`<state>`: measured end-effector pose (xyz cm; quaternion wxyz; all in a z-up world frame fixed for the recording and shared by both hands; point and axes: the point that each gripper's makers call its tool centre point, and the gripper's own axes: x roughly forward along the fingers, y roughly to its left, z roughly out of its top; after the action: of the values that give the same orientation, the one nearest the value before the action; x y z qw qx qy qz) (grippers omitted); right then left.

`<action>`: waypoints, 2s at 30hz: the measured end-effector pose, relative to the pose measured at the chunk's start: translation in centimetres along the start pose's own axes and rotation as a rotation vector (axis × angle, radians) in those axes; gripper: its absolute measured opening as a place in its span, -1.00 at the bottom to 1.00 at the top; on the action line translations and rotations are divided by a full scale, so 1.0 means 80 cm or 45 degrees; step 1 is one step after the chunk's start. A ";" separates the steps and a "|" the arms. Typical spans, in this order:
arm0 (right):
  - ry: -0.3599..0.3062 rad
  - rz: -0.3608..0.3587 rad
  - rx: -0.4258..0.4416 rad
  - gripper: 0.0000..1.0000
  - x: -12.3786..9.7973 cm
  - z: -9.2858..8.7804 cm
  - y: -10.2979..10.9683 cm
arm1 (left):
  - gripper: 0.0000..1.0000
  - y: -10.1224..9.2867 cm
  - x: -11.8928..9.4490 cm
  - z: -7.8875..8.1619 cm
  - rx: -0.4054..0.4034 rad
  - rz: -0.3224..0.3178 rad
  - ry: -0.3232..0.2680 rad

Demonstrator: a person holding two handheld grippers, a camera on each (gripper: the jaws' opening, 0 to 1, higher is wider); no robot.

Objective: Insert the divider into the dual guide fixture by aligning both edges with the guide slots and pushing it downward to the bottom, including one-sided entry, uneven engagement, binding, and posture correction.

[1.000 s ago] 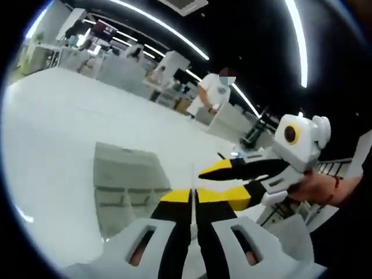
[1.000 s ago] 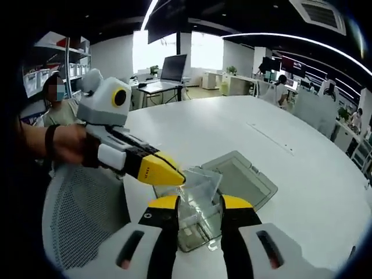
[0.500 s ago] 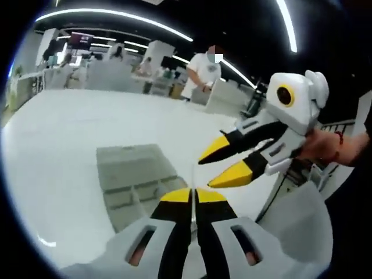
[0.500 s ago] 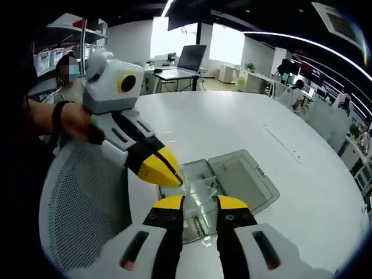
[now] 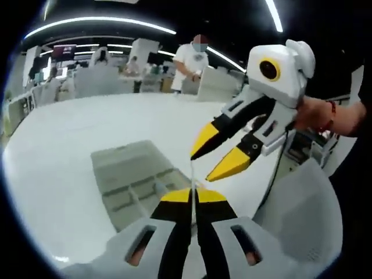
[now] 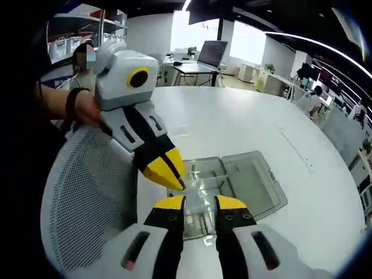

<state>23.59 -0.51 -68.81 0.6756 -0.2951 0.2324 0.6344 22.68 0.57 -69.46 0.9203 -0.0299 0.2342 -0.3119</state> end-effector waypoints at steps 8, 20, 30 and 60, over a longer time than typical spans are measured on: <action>0.070 0.146 -0.072 -0.69 0.004 -0.010 0.021 | -1.00 -0.010 0.004 -0.001 0.085 -0.037 0.023; 0.087 0.205 -0.060 -0.90 0.008 -0.018 0.028 | -1.00 -0.017 0.005 -0.014 0.220 -0.086 0.082; 0.111 0.345 -0.136 -1.00 0.001 -0.021 0.046 | -1.00 -0.039 -0.002 -0.015 0.383 -0.240 0.099; 0.244 0.379 -0.252 -1.00 0.003 -0.012 0.045 | -0.81 -0.019 -0.009 -0.013 0.366 -0.156 0.099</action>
<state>20.11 -0.98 -70.04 0.5170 -0.3816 0.2733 0.7158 20.85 -0.15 -69.78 0.8847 0.1000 0.2204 -0.3985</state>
